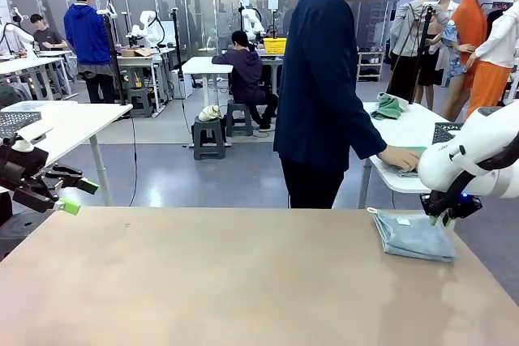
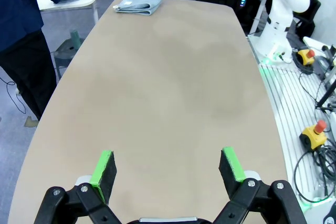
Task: Fold the towels and place them in the basket.
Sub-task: Place the folded Towel with hook on the right side of the table.
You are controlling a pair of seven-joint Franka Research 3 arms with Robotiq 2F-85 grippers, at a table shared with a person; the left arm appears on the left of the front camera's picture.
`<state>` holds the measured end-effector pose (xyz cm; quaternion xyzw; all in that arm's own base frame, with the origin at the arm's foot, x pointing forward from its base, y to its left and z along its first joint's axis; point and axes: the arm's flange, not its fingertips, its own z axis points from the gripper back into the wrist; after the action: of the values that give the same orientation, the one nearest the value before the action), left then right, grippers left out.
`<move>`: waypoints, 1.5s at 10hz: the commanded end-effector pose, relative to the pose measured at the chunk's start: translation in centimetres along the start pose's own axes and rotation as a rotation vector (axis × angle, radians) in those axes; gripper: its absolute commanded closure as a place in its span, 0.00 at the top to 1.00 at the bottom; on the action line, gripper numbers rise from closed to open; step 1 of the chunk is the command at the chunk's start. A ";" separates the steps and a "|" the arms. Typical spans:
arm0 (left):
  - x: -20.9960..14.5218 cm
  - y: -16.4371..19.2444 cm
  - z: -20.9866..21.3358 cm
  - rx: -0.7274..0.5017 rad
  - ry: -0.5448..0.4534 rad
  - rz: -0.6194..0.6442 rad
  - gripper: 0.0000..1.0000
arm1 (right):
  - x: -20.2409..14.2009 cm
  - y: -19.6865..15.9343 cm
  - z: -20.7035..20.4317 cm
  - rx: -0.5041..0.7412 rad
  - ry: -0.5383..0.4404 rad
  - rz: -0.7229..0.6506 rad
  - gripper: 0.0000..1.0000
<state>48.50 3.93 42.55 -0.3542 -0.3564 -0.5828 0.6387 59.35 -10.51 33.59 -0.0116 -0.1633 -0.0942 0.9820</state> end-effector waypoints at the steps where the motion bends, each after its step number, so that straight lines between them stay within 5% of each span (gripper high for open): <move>1: 0.1 -0.1 0.1 0.004 0.005 -0.004 1.00 | 0.2 -0.4 0.1 -0.023 -0.007 0.012 0.51; 2: 0.1 -0.1 0.1 0.004 0.005 -0.004 1.00 | 0.1 -0.4 0.8 -0.018 -0.029 0.001 0.64; 4: 0.1 -0.1 0.1 0.004 0.005 -0.004 1.00 | -1.7 1.6 5.7 0.002 -0.061 -0.026 0.64; 11: 0.1 -0.1 0.1 0.004 0.005 -0.004 1.00 | -15.5 8.8 28.0 0.116 -0.030 -0.028 0.64; 15: 0.1 -0.1 0.1 0.004 0.005 -0.004 1.00 | -18.1 9.8 30.3 0.062 -0.052 0.017 0.64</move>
<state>48.50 3.90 42.55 -0.3543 -0.3563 -0.5830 0.6385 34.23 3.85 57.51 0.0294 -0.1788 -0.0702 0.9809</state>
